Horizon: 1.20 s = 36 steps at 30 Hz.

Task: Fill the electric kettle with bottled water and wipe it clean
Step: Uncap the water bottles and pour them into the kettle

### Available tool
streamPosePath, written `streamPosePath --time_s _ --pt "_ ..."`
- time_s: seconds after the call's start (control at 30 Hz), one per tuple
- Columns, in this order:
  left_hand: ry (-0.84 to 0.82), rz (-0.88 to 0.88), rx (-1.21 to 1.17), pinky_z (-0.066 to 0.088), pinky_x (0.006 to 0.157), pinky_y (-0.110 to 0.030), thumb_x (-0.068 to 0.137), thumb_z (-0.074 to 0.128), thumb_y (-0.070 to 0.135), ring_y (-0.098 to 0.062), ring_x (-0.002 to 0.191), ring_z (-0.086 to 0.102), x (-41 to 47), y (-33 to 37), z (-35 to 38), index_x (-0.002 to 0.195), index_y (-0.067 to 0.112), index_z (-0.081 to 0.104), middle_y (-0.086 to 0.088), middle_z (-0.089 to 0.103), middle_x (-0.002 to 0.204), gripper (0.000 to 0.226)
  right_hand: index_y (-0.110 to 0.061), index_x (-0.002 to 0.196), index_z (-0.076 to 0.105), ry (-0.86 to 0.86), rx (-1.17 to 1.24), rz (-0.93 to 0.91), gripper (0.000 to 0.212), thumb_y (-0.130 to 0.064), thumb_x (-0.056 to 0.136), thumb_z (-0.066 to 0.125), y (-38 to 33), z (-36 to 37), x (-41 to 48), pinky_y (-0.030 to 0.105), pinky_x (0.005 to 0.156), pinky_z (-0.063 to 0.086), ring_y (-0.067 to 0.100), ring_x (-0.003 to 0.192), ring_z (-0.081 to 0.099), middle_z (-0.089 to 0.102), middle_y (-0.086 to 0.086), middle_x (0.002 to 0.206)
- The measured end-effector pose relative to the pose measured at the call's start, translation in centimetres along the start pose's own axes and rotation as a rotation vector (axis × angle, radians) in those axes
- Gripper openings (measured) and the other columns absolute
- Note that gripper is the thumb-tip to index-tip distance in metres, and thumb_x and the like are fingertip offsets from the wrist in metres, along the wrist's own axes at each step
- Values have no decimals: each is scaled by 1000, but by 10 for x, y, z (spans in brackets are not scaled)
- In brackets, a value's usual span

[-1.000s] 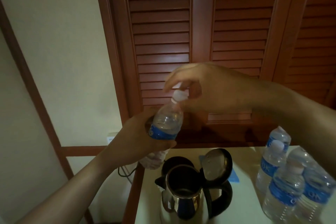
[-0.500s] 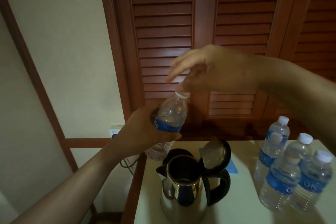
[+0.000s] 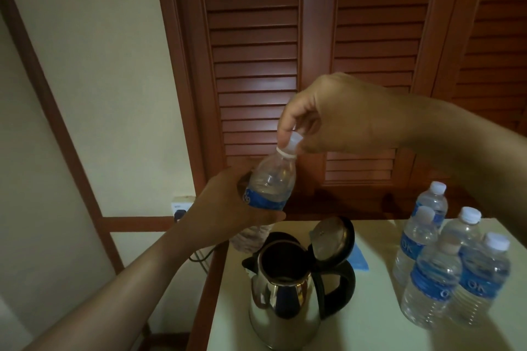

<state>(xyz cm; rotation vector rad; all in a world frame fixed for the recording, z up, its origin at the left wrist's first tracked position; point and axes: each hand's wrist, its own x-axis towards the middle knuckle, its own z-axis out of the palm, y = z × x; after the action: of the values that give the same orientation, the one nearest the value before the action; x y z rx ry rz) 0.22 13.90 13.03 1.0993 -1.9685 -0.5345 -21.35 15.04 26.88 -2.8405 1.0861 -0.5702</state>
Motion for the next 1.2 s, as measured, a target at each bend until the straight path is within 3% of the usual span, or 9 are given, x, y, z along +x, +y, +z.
streamPosePath --time_s 0.1,0.3,0.4,0.57,0.67,0.83,1.03,1.13,1.2 --pt "-5 10 4 59 90 -36 57 85 48 -3 101 68 -1 0 0 115 39 59 9 72 109 64 -31 90 77 31 37 -56 22 -35 73 63 -1 1 -4 29 84 59 1 91 70 75 -11 93" --pt "2 -5 8 59 91 -34 57 88 46 -2 103 67 -4 -5 0 122 32 59 13 71 111 73 -32 94 77 176 24 -26 15 -24 83 73 6 1 -13 32 86 58 0 94 69 73 -15 97" --pt "-1 -16 0 59 91 -30 58 87 44 0 104 67 -8 -9 -3 122 38 56 17 70 112 72 -36 105 74 256 46 44 18 -32 88 72 11 10 -35 31 80 61 -2 88 69 72 -18 94" --pt "-21 -51 18 59 90 -34 61 88 40 -4 103 68 -21 -23 -7 128 28 57 12 71 112 74 -41 109 70 191 205 191 28 -48 82 68 19 51 -87 23 82 59 -7 88 70 73 -27 95" --pt "-38 -91 72 59 90 -34 56 83 53 -2 100 68 -28 -29 -4 127 29 58 13 71 110 79 -41 106 72 186 207 207 20 -41 86 69 23 90 -116 17 77 55 -6 86 69 71 -28 93" --pt "-61 -134 88 61 86 -35 60 89 40 -2 95 70 -38 -45 1 127 29 58 12 72 108 75 -31 98 74 255 233 214 11 -34 87 76 27 149 -161 19 59 46 8 65 64 65 -12 74" --pt "-98 -88 116 55 78 -12 66 82 41 3 94 69 -46 -50 10 121 23 61 14 72 103 62 -30 98 73 174 237 357 18 -38 83 80 41 234 -202 23 59 49 3 61 58 59 -15 79" --pt "-112 -105 105 45 77 0 67 88 25 15 94 64 -51 -51 14 117 32 59 30 70 96 58 -33 101 70 40 178 421 19 -44 86 70 49 277 -214 27 64 54 5 73 61 62 -13 90" --pt "-145 -103 176 42 75 2 67 89 28 18 95 61 -53 -51 15 111 47 55 40 65 99 58 -33 101 70 -34 134 429 18 -46 89 64 55 300 -219 27 73 52 14 85 63 63 -7 95"
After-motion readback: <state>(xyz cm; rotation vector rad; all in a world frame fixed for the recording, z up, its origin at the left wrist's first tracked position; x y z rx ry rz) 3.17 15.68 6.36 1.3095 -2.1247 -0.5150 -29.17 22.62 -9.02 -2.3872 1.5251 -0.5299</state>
